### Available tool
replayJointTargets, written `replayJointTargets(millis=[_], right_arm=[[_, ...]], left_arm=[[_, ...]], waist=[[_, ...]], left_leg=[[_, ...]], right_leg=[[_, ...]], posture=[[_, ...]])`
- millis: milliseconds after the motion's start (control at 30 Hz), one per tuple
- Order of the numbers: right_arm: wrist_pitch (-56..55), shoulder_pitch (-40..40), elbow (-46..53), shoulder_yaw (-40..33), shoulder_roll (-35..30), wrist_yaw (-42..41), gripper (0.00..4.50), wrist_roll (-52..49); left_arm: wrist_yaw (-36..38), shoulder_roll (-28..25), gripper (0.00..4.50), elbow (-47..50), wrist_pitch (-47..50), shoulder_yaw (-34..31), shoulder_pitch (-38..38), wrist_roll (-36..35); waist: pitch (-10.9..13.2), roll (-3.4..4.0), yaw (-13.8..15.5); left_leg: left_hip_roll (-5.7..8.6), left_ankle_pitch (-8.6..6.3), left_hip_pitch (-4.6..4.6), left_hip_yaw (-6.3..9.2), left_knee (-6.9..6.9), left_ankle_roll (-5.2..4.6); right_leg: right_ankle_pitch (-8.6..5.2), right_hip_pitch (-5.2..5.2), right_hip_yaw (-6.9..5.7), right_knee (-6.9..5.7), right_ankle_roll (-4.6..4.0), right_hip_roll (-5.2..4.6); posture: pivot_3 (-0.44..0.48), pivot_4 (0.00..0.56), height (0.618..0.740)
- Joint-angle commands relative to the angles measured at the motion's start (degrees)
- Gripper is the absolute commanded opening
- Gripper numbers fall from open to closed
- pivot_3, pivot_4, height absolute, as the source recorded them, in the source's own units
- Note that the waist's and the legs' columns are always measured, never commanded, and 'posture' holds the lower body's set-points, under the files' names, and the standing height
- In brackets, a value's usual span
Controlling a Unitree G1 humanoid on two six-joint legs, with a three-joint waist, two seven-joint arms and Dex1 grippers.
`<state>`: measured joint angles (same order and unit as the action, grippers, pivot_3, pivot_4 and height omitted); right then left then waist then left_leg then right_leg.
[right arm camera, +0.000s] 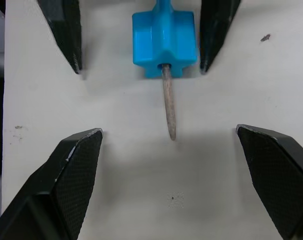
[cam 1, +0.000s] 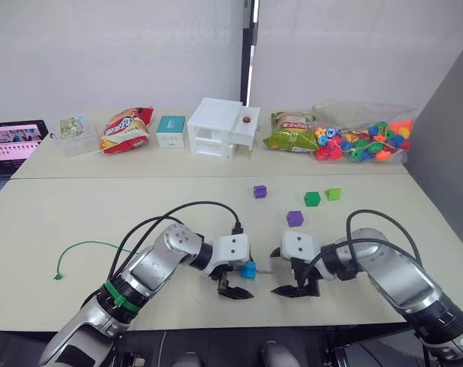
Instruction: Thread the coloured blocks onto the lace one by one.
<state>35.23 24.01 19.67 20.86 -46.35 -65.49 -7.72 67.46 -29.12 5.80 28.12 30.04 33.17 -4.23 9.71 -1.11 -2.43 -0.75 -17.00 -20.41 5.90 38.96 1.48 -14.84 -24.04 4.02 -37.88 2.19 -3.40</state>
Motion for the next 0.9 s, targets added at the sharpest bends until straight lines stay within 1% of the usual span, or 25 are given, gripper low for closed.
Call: replayJointTargets(millis=[33,67,233,300,400,467,500,533,567,800,833,867,900], right_arm=[[-1.6,-0.1,0.8,-1.2,0.2,1.2,4.50,0.1],[-1.6,-0.2,0.9,-1.1,0.3,1.4,4.50,0.1],[-1.7,0.0,0.9,-0.4,1.1,2.1,4.50,0.2],[-2.0,0.1,0.5,0.0,1.3,2.2,4.50,0.4],[-2.6,0.3,-0.2,0.8,2.2,2.5,4.50,0.7],[-3.4,0.6,-1.5,1.6,3.1,2.9,3.99,1.5],[-3.7,0.7,-1.9,1.8,3.4,3.0,3.59,1.8],[-4.3,0.7,-2.5,2.0,3.6,3.1,3.37,2.2],[-5.3,0.5,-3.4,2.2,3.4,3.1,2.97,3.0],[-8.9,0.0,-5.9,2.7,3.1,2.7,0.69,4.5],[-9.2,-0.1,-5.9,2.7,3.0,2.5,0.29,4.4],[-9.5,-0.1,-5.9,2.6,2.9,2.2,0.01,4.3],[-9.8,-0.1,-5.7,2.5,2.8,1.9,0.00,4.1]], left_arm=[[-1.5,1.1,3.94,-0.3,-0.9,0.3,0.5,1.1],[-1.4,1.1,3.70,-0.2,-0.9,0.3,0.5,1.0],[-0.3,0.3,1.99,-0.6,-1.2,0.4,0.4,1.0],[-0.1,0.1,1.41,-1.1,-1.8,0.7,0.7,1.4],[0.2,0.1,1.40,-1.7,-2.4,0.6,0.9,1.5],[0.4,0.0,1.40,-1.9,-2.6,0.5,0.9,1.5],[0.4,0.0,1.40,-1.9,-2.6,0.5,1.0,1.5],[0.4,0.0,1.40,-2.0,-2.6,0.4,1.0,1.5],[0.4,0.0,1.40,-2.0,-2.6,0.4,1.0,1.5],[0.4,-0.1,1.40,-1.7,-2.4,0.3,0.7,1.5],[0.4,-0.2,1.40,-1.5,-2.3,0.3,0.6,1.5],[0.3,-0.2,1.40,-1.5,-2.2,0.3,0.6,1.5],[0.3,-0.3,1.40,-1.3,-2.1,0.2,0.5,1.5]], waist=[[0.0,0.00,0.1],[0.0,0.00,0.1],[0.0,0.00,0.1],[0.0,0.00,0.2],[0.0,0.00,0.1],[0.0,0.00,0.1],[0.0,0.00,0.1],[0.0,0.00,0.1],[0.0,0.00,0.0],[0.0,0.00,0.0],[0.0,0.00,0.0],[0.0,0.00,0.0],[0.0,0.00,0.0]], left_leg=[[0.00,0.00,0.00,0.00,0.01,0.00],[0.00,0.00,-0.01,0.01,0.01,0.00],[0.00,0.00,-0.01,0.01,0.00,0.00],[0.01,0.00,-0.01,0.01,0.00,0.00],[0.00,0.00,0.00,0.01,0.00,0.00],[0.00,0.00,0.00,0.01,0.00,0.00],[0.00,0.00,0.00,0.01,0.00,0.00],[0.00,0.00,0.00,0.01,0.00,0.00],[0.00,0.00,0.00,0.01,0.00,0.00],[0.00,0.00,0.11,0.01,0.01,0.00],[0.00,0.00,0.12,0.01,0.01,0.01],[0.00,0.00,0.12,0.01,0.01,0.01],[0.00,0.00,0.12,0.01,0.01,0.00]], right_leg=[[0.00,0.00,0.00,-0.01,0.00,-0.01],[0.00,0.00,0.00,-0.01,0.00,-0.01],[0.00,-0.01,0.00,-0.02,0.00,-0.01],[0.00,-0.01,0.00,-0.02,0.00,-0.01],[0.00,-0.01,-0.01,-0.01,0.00,-0.01],[0.00,-0.01,-0.01,-0.02,0.00,-0.01],[0.00,-0.02,0.00,-0.02,0.00,-0.01],[0.00,-0.01,0.00,-0.02,0.00,-0.01],[0.00,-0.01,-0.01,-0.02,0.00,-0.01],[0.00,0.09,0.00,-0.02,0.00,-0.01],[0.00,0.10,0.00,-0.02,0.00,0.00],[0.00,0.10,0.00,-0.03,0.00,0.00],[0.00,0.10,0.00,-0.03,0.00,0.00]], posture=[[0.000,0.150,0.740],[0.000,0.150,0.740],[0.000,0.150,0.740],[0.000,0.150,0.740],[0.000,0.150,0.740],[0.000,0.150,0.740],[0.000,0.150,0.740],[0.000,0.150,0.740],[0.000,0.150,0.740],[0.000,0.150,0.740],[0.000,0.150,0.740],[0.000,0.150,0.740],[0.000,0.150,0.740]])
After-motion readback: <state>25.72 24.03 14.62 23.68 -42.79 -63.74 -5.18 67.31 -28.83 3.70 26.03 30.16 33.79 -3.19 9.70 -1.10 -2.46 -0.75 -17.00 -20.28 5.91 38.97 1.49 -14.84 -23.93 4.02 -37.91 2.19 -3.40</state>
